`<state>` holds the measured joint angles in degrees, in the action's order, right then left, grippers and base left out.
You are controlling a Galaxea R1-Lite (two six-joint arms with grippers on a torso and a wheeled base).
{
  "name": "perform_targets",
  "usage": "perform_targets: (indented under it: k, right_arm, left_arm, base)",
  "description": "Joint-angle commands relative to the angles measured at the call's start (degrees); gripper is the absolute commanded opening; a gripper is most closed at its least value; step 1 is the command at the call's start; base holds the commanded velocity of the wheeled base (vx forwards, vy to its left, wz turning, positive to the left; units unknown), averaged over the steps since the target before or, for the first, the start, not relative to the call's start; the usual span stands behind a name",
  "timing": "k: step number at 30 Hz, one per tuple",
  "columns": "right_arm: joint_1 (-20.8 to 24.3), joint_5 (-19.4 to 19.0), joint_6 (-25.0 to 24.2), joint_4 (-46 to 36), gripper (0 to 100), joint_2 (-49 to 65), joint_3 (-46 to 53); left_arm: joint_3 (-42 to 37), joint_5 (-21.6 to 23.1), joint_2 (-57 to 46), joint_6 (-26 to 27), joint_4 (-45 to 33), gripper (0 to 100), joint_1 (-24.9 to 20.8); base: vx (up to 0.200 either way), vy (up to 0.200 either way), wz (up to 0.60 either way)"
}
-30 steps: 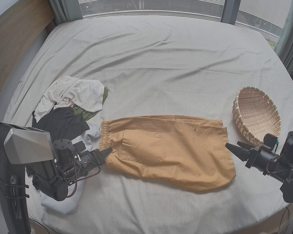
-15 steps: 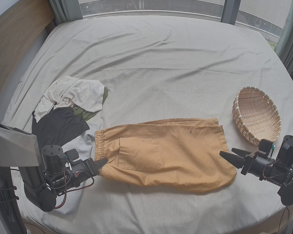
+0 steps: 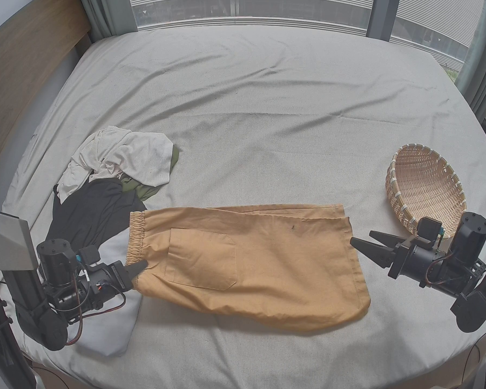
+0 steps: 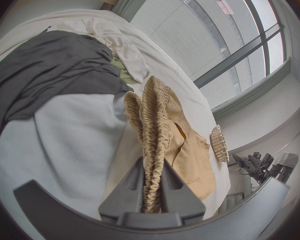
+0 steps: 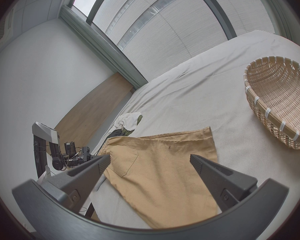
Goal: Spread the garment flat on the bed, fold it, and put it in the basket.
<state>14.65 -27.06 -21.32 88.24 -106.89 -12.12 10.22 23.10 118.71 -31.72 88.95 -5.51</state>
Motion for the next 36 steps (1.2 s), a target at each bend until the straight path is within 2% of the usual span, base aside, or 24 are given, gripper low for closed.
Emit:
perform_targets:
  k: [1, 7, 19, 24, 25, 30, 36]
  right_arm:
    - [-0.1, -0.1, 0.1, 0.0, 100, -1.7, -0.5]
    - [-0.1, 0.0, -0.1, 0.0, 100, -2.3, -0.4]
    - [-0.8, -0.1, -0.1, 0.0, 100, -3.2, -0.2]
    - [-0.6, 0.0, 0.0, 0.0, 100, -3.2, -0.2]
    - [-0.7, -0.1, 0.0, 0.0, 100, -3.2, -0.3]
    - [-0.9, 0.0, -0.1, 0.0, 100, -2.9, -0.2]
    - [-0.9, 0.0, -0.2, 0.0, 100, -2.8, -0.4]
  left_arm:
    - [-0.5, 1.3, -1.4, 0.3, 0.1, 0, 2.6]
    - [0.3, 1.4, -1.6, 0.3, 0.1, 0, 1.8]
    - [1.8, 1.5, -7.1, -0.1, 0.1, 0, -8.2]
    - [3.0, 1.5, -6.5, 0.2, 0.1, 0, -9.8]
    - [5.1, 1.5, -6.3, -0.2, 0.1, 0, -11.7]
    - [9.5, 1.1, -5.2, -0.3, 0.1, 0, -15.2]
    - [10.6, 1.1, -4.6, -0.2, 0.1, 0, -19.4]
  base:
    - [0.0, 0.0, 0.0]
    - [0.0, 0.0, 0.0]
    - [0.0, 0.0, 0.0]
    - [0.0, 0.0, 0.0]
    - [0.0, 0.0, 0.0]
    - [0.0, 0.0, 0.0]
    - [0.0, 0.0, 0.0]
